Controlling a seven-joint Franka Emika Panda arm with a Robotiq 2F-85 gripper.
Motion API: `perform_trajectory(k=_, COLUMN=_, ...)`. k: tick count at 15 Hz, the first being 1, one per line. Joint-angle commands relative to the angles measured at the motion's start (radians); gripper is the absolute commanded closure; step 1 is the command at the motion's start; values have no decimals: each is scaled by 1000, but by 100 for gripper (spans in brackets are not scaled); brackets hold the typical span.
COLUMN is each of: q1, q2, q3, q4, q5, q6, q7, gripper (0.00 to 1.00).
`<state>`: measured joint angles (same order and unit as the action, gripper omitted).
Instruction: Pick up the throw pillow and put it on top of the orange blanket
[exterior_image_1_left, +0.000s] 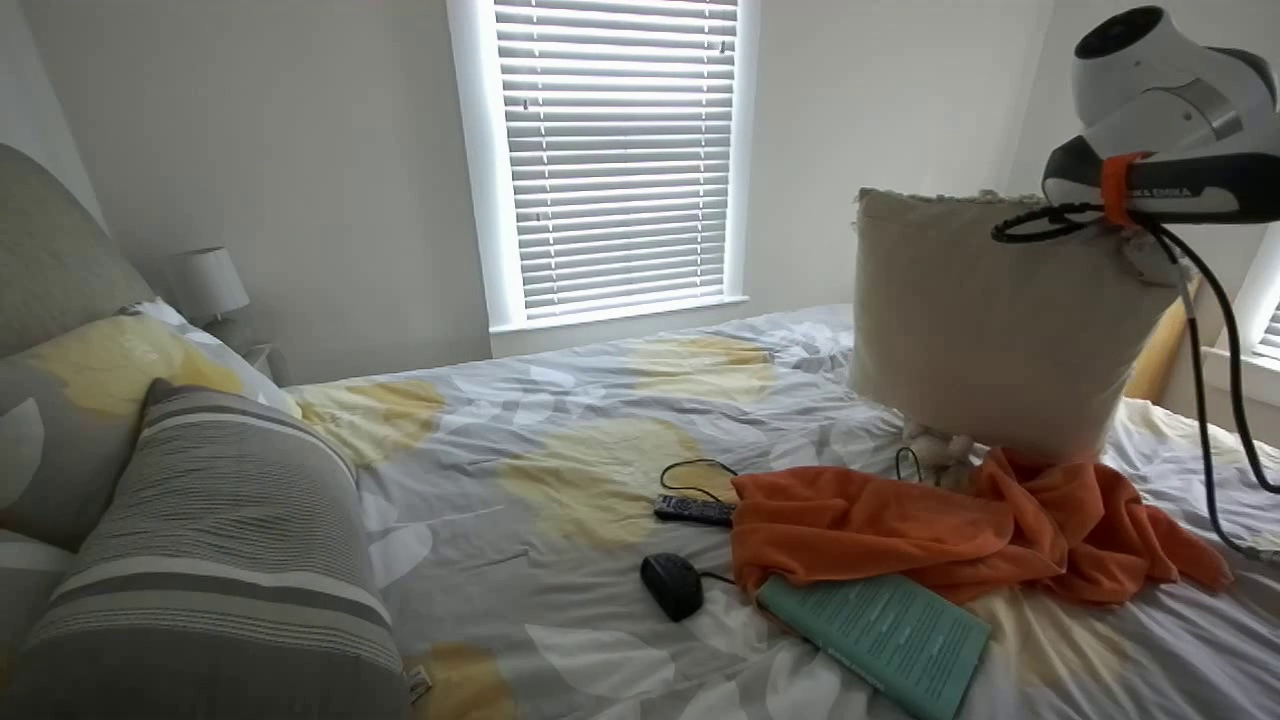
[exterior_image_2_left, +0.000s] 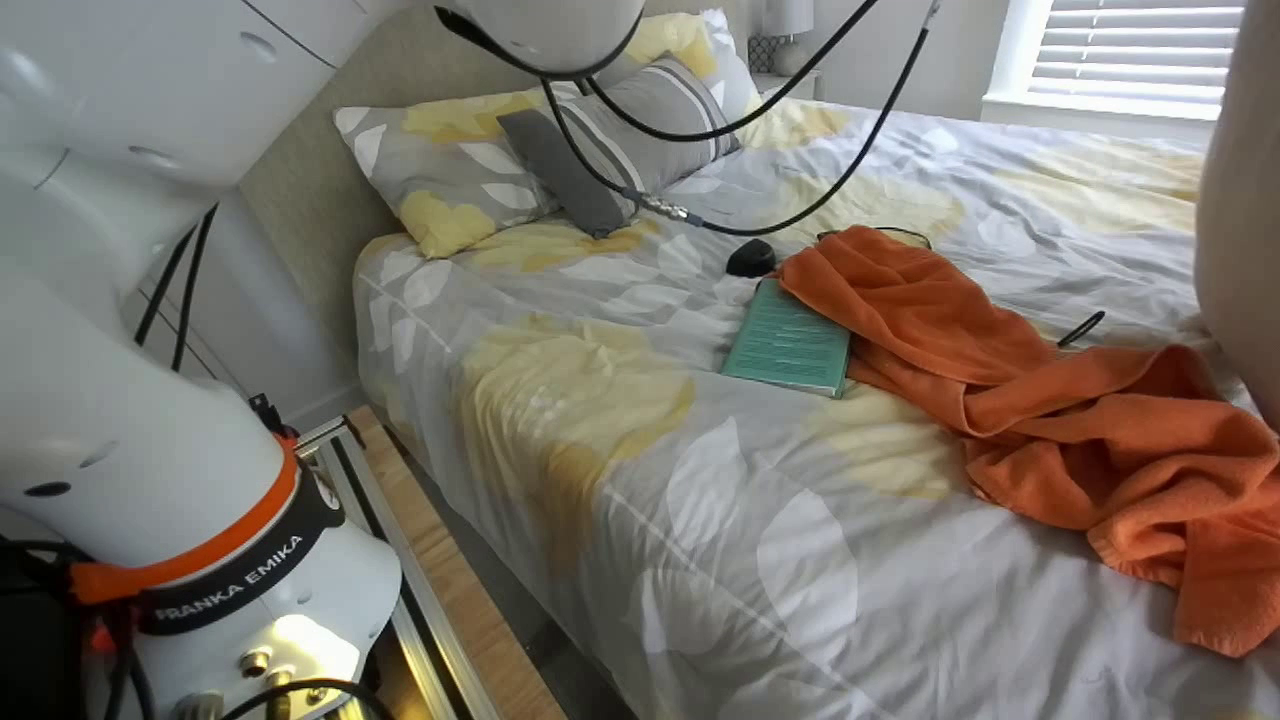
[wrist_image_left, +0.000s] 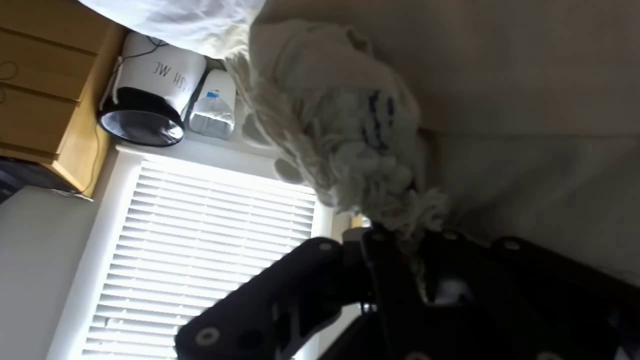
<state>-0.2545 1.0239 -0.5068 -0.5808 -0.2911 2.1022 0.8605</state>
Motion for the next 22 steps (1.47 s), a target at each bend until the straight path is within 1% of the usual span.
perform_trajectory(k=1, q1=-89, q2=40, q3=-66, q4=84, q5=-18, q6=48, q7=90, gripper=97)
perform_trajectory(k=7, q1=-184, q2=65, q3=-161, q4=100, q5=-29, q6=121, q7=212, gripper=97)
perform_trajectory(k=10, q1=-195, q2=103, q3=-214, q4=108, q5=-45, q6=151, q7=313, gripper=97)
perform_trajectory(k=14, q1=-211, q2=115, q3=-275, q4=117, q5=-58, q6=192, q7=395, gripper=97)
perform_trajectory(k=15, q1=-260, q2=153, q3=-254, q4=218, q5=-67, q6=160, q7=396, gripper=97)
perform_trajectory(k=18, q1=-286, q2=170, q3=-274, q4=271, q5=-91, q6=149, q7=444, gripper=97)
perform_trajectory(k=19, q1=-230, q2=119, q3=-307, q4=136, q5=-124, q6=201, q7=503, gripper=97)
perform_trajectory(k=20, q1=-225, q2=136, q3=-326, q4=142, q5=-142, q6=191, q7=552, gripper=97)
perform_trajectory(k=22, q1=-193, q2=167, q3=-378, q4=129, q5=-188, q6=165, q7=662, gripper=97)
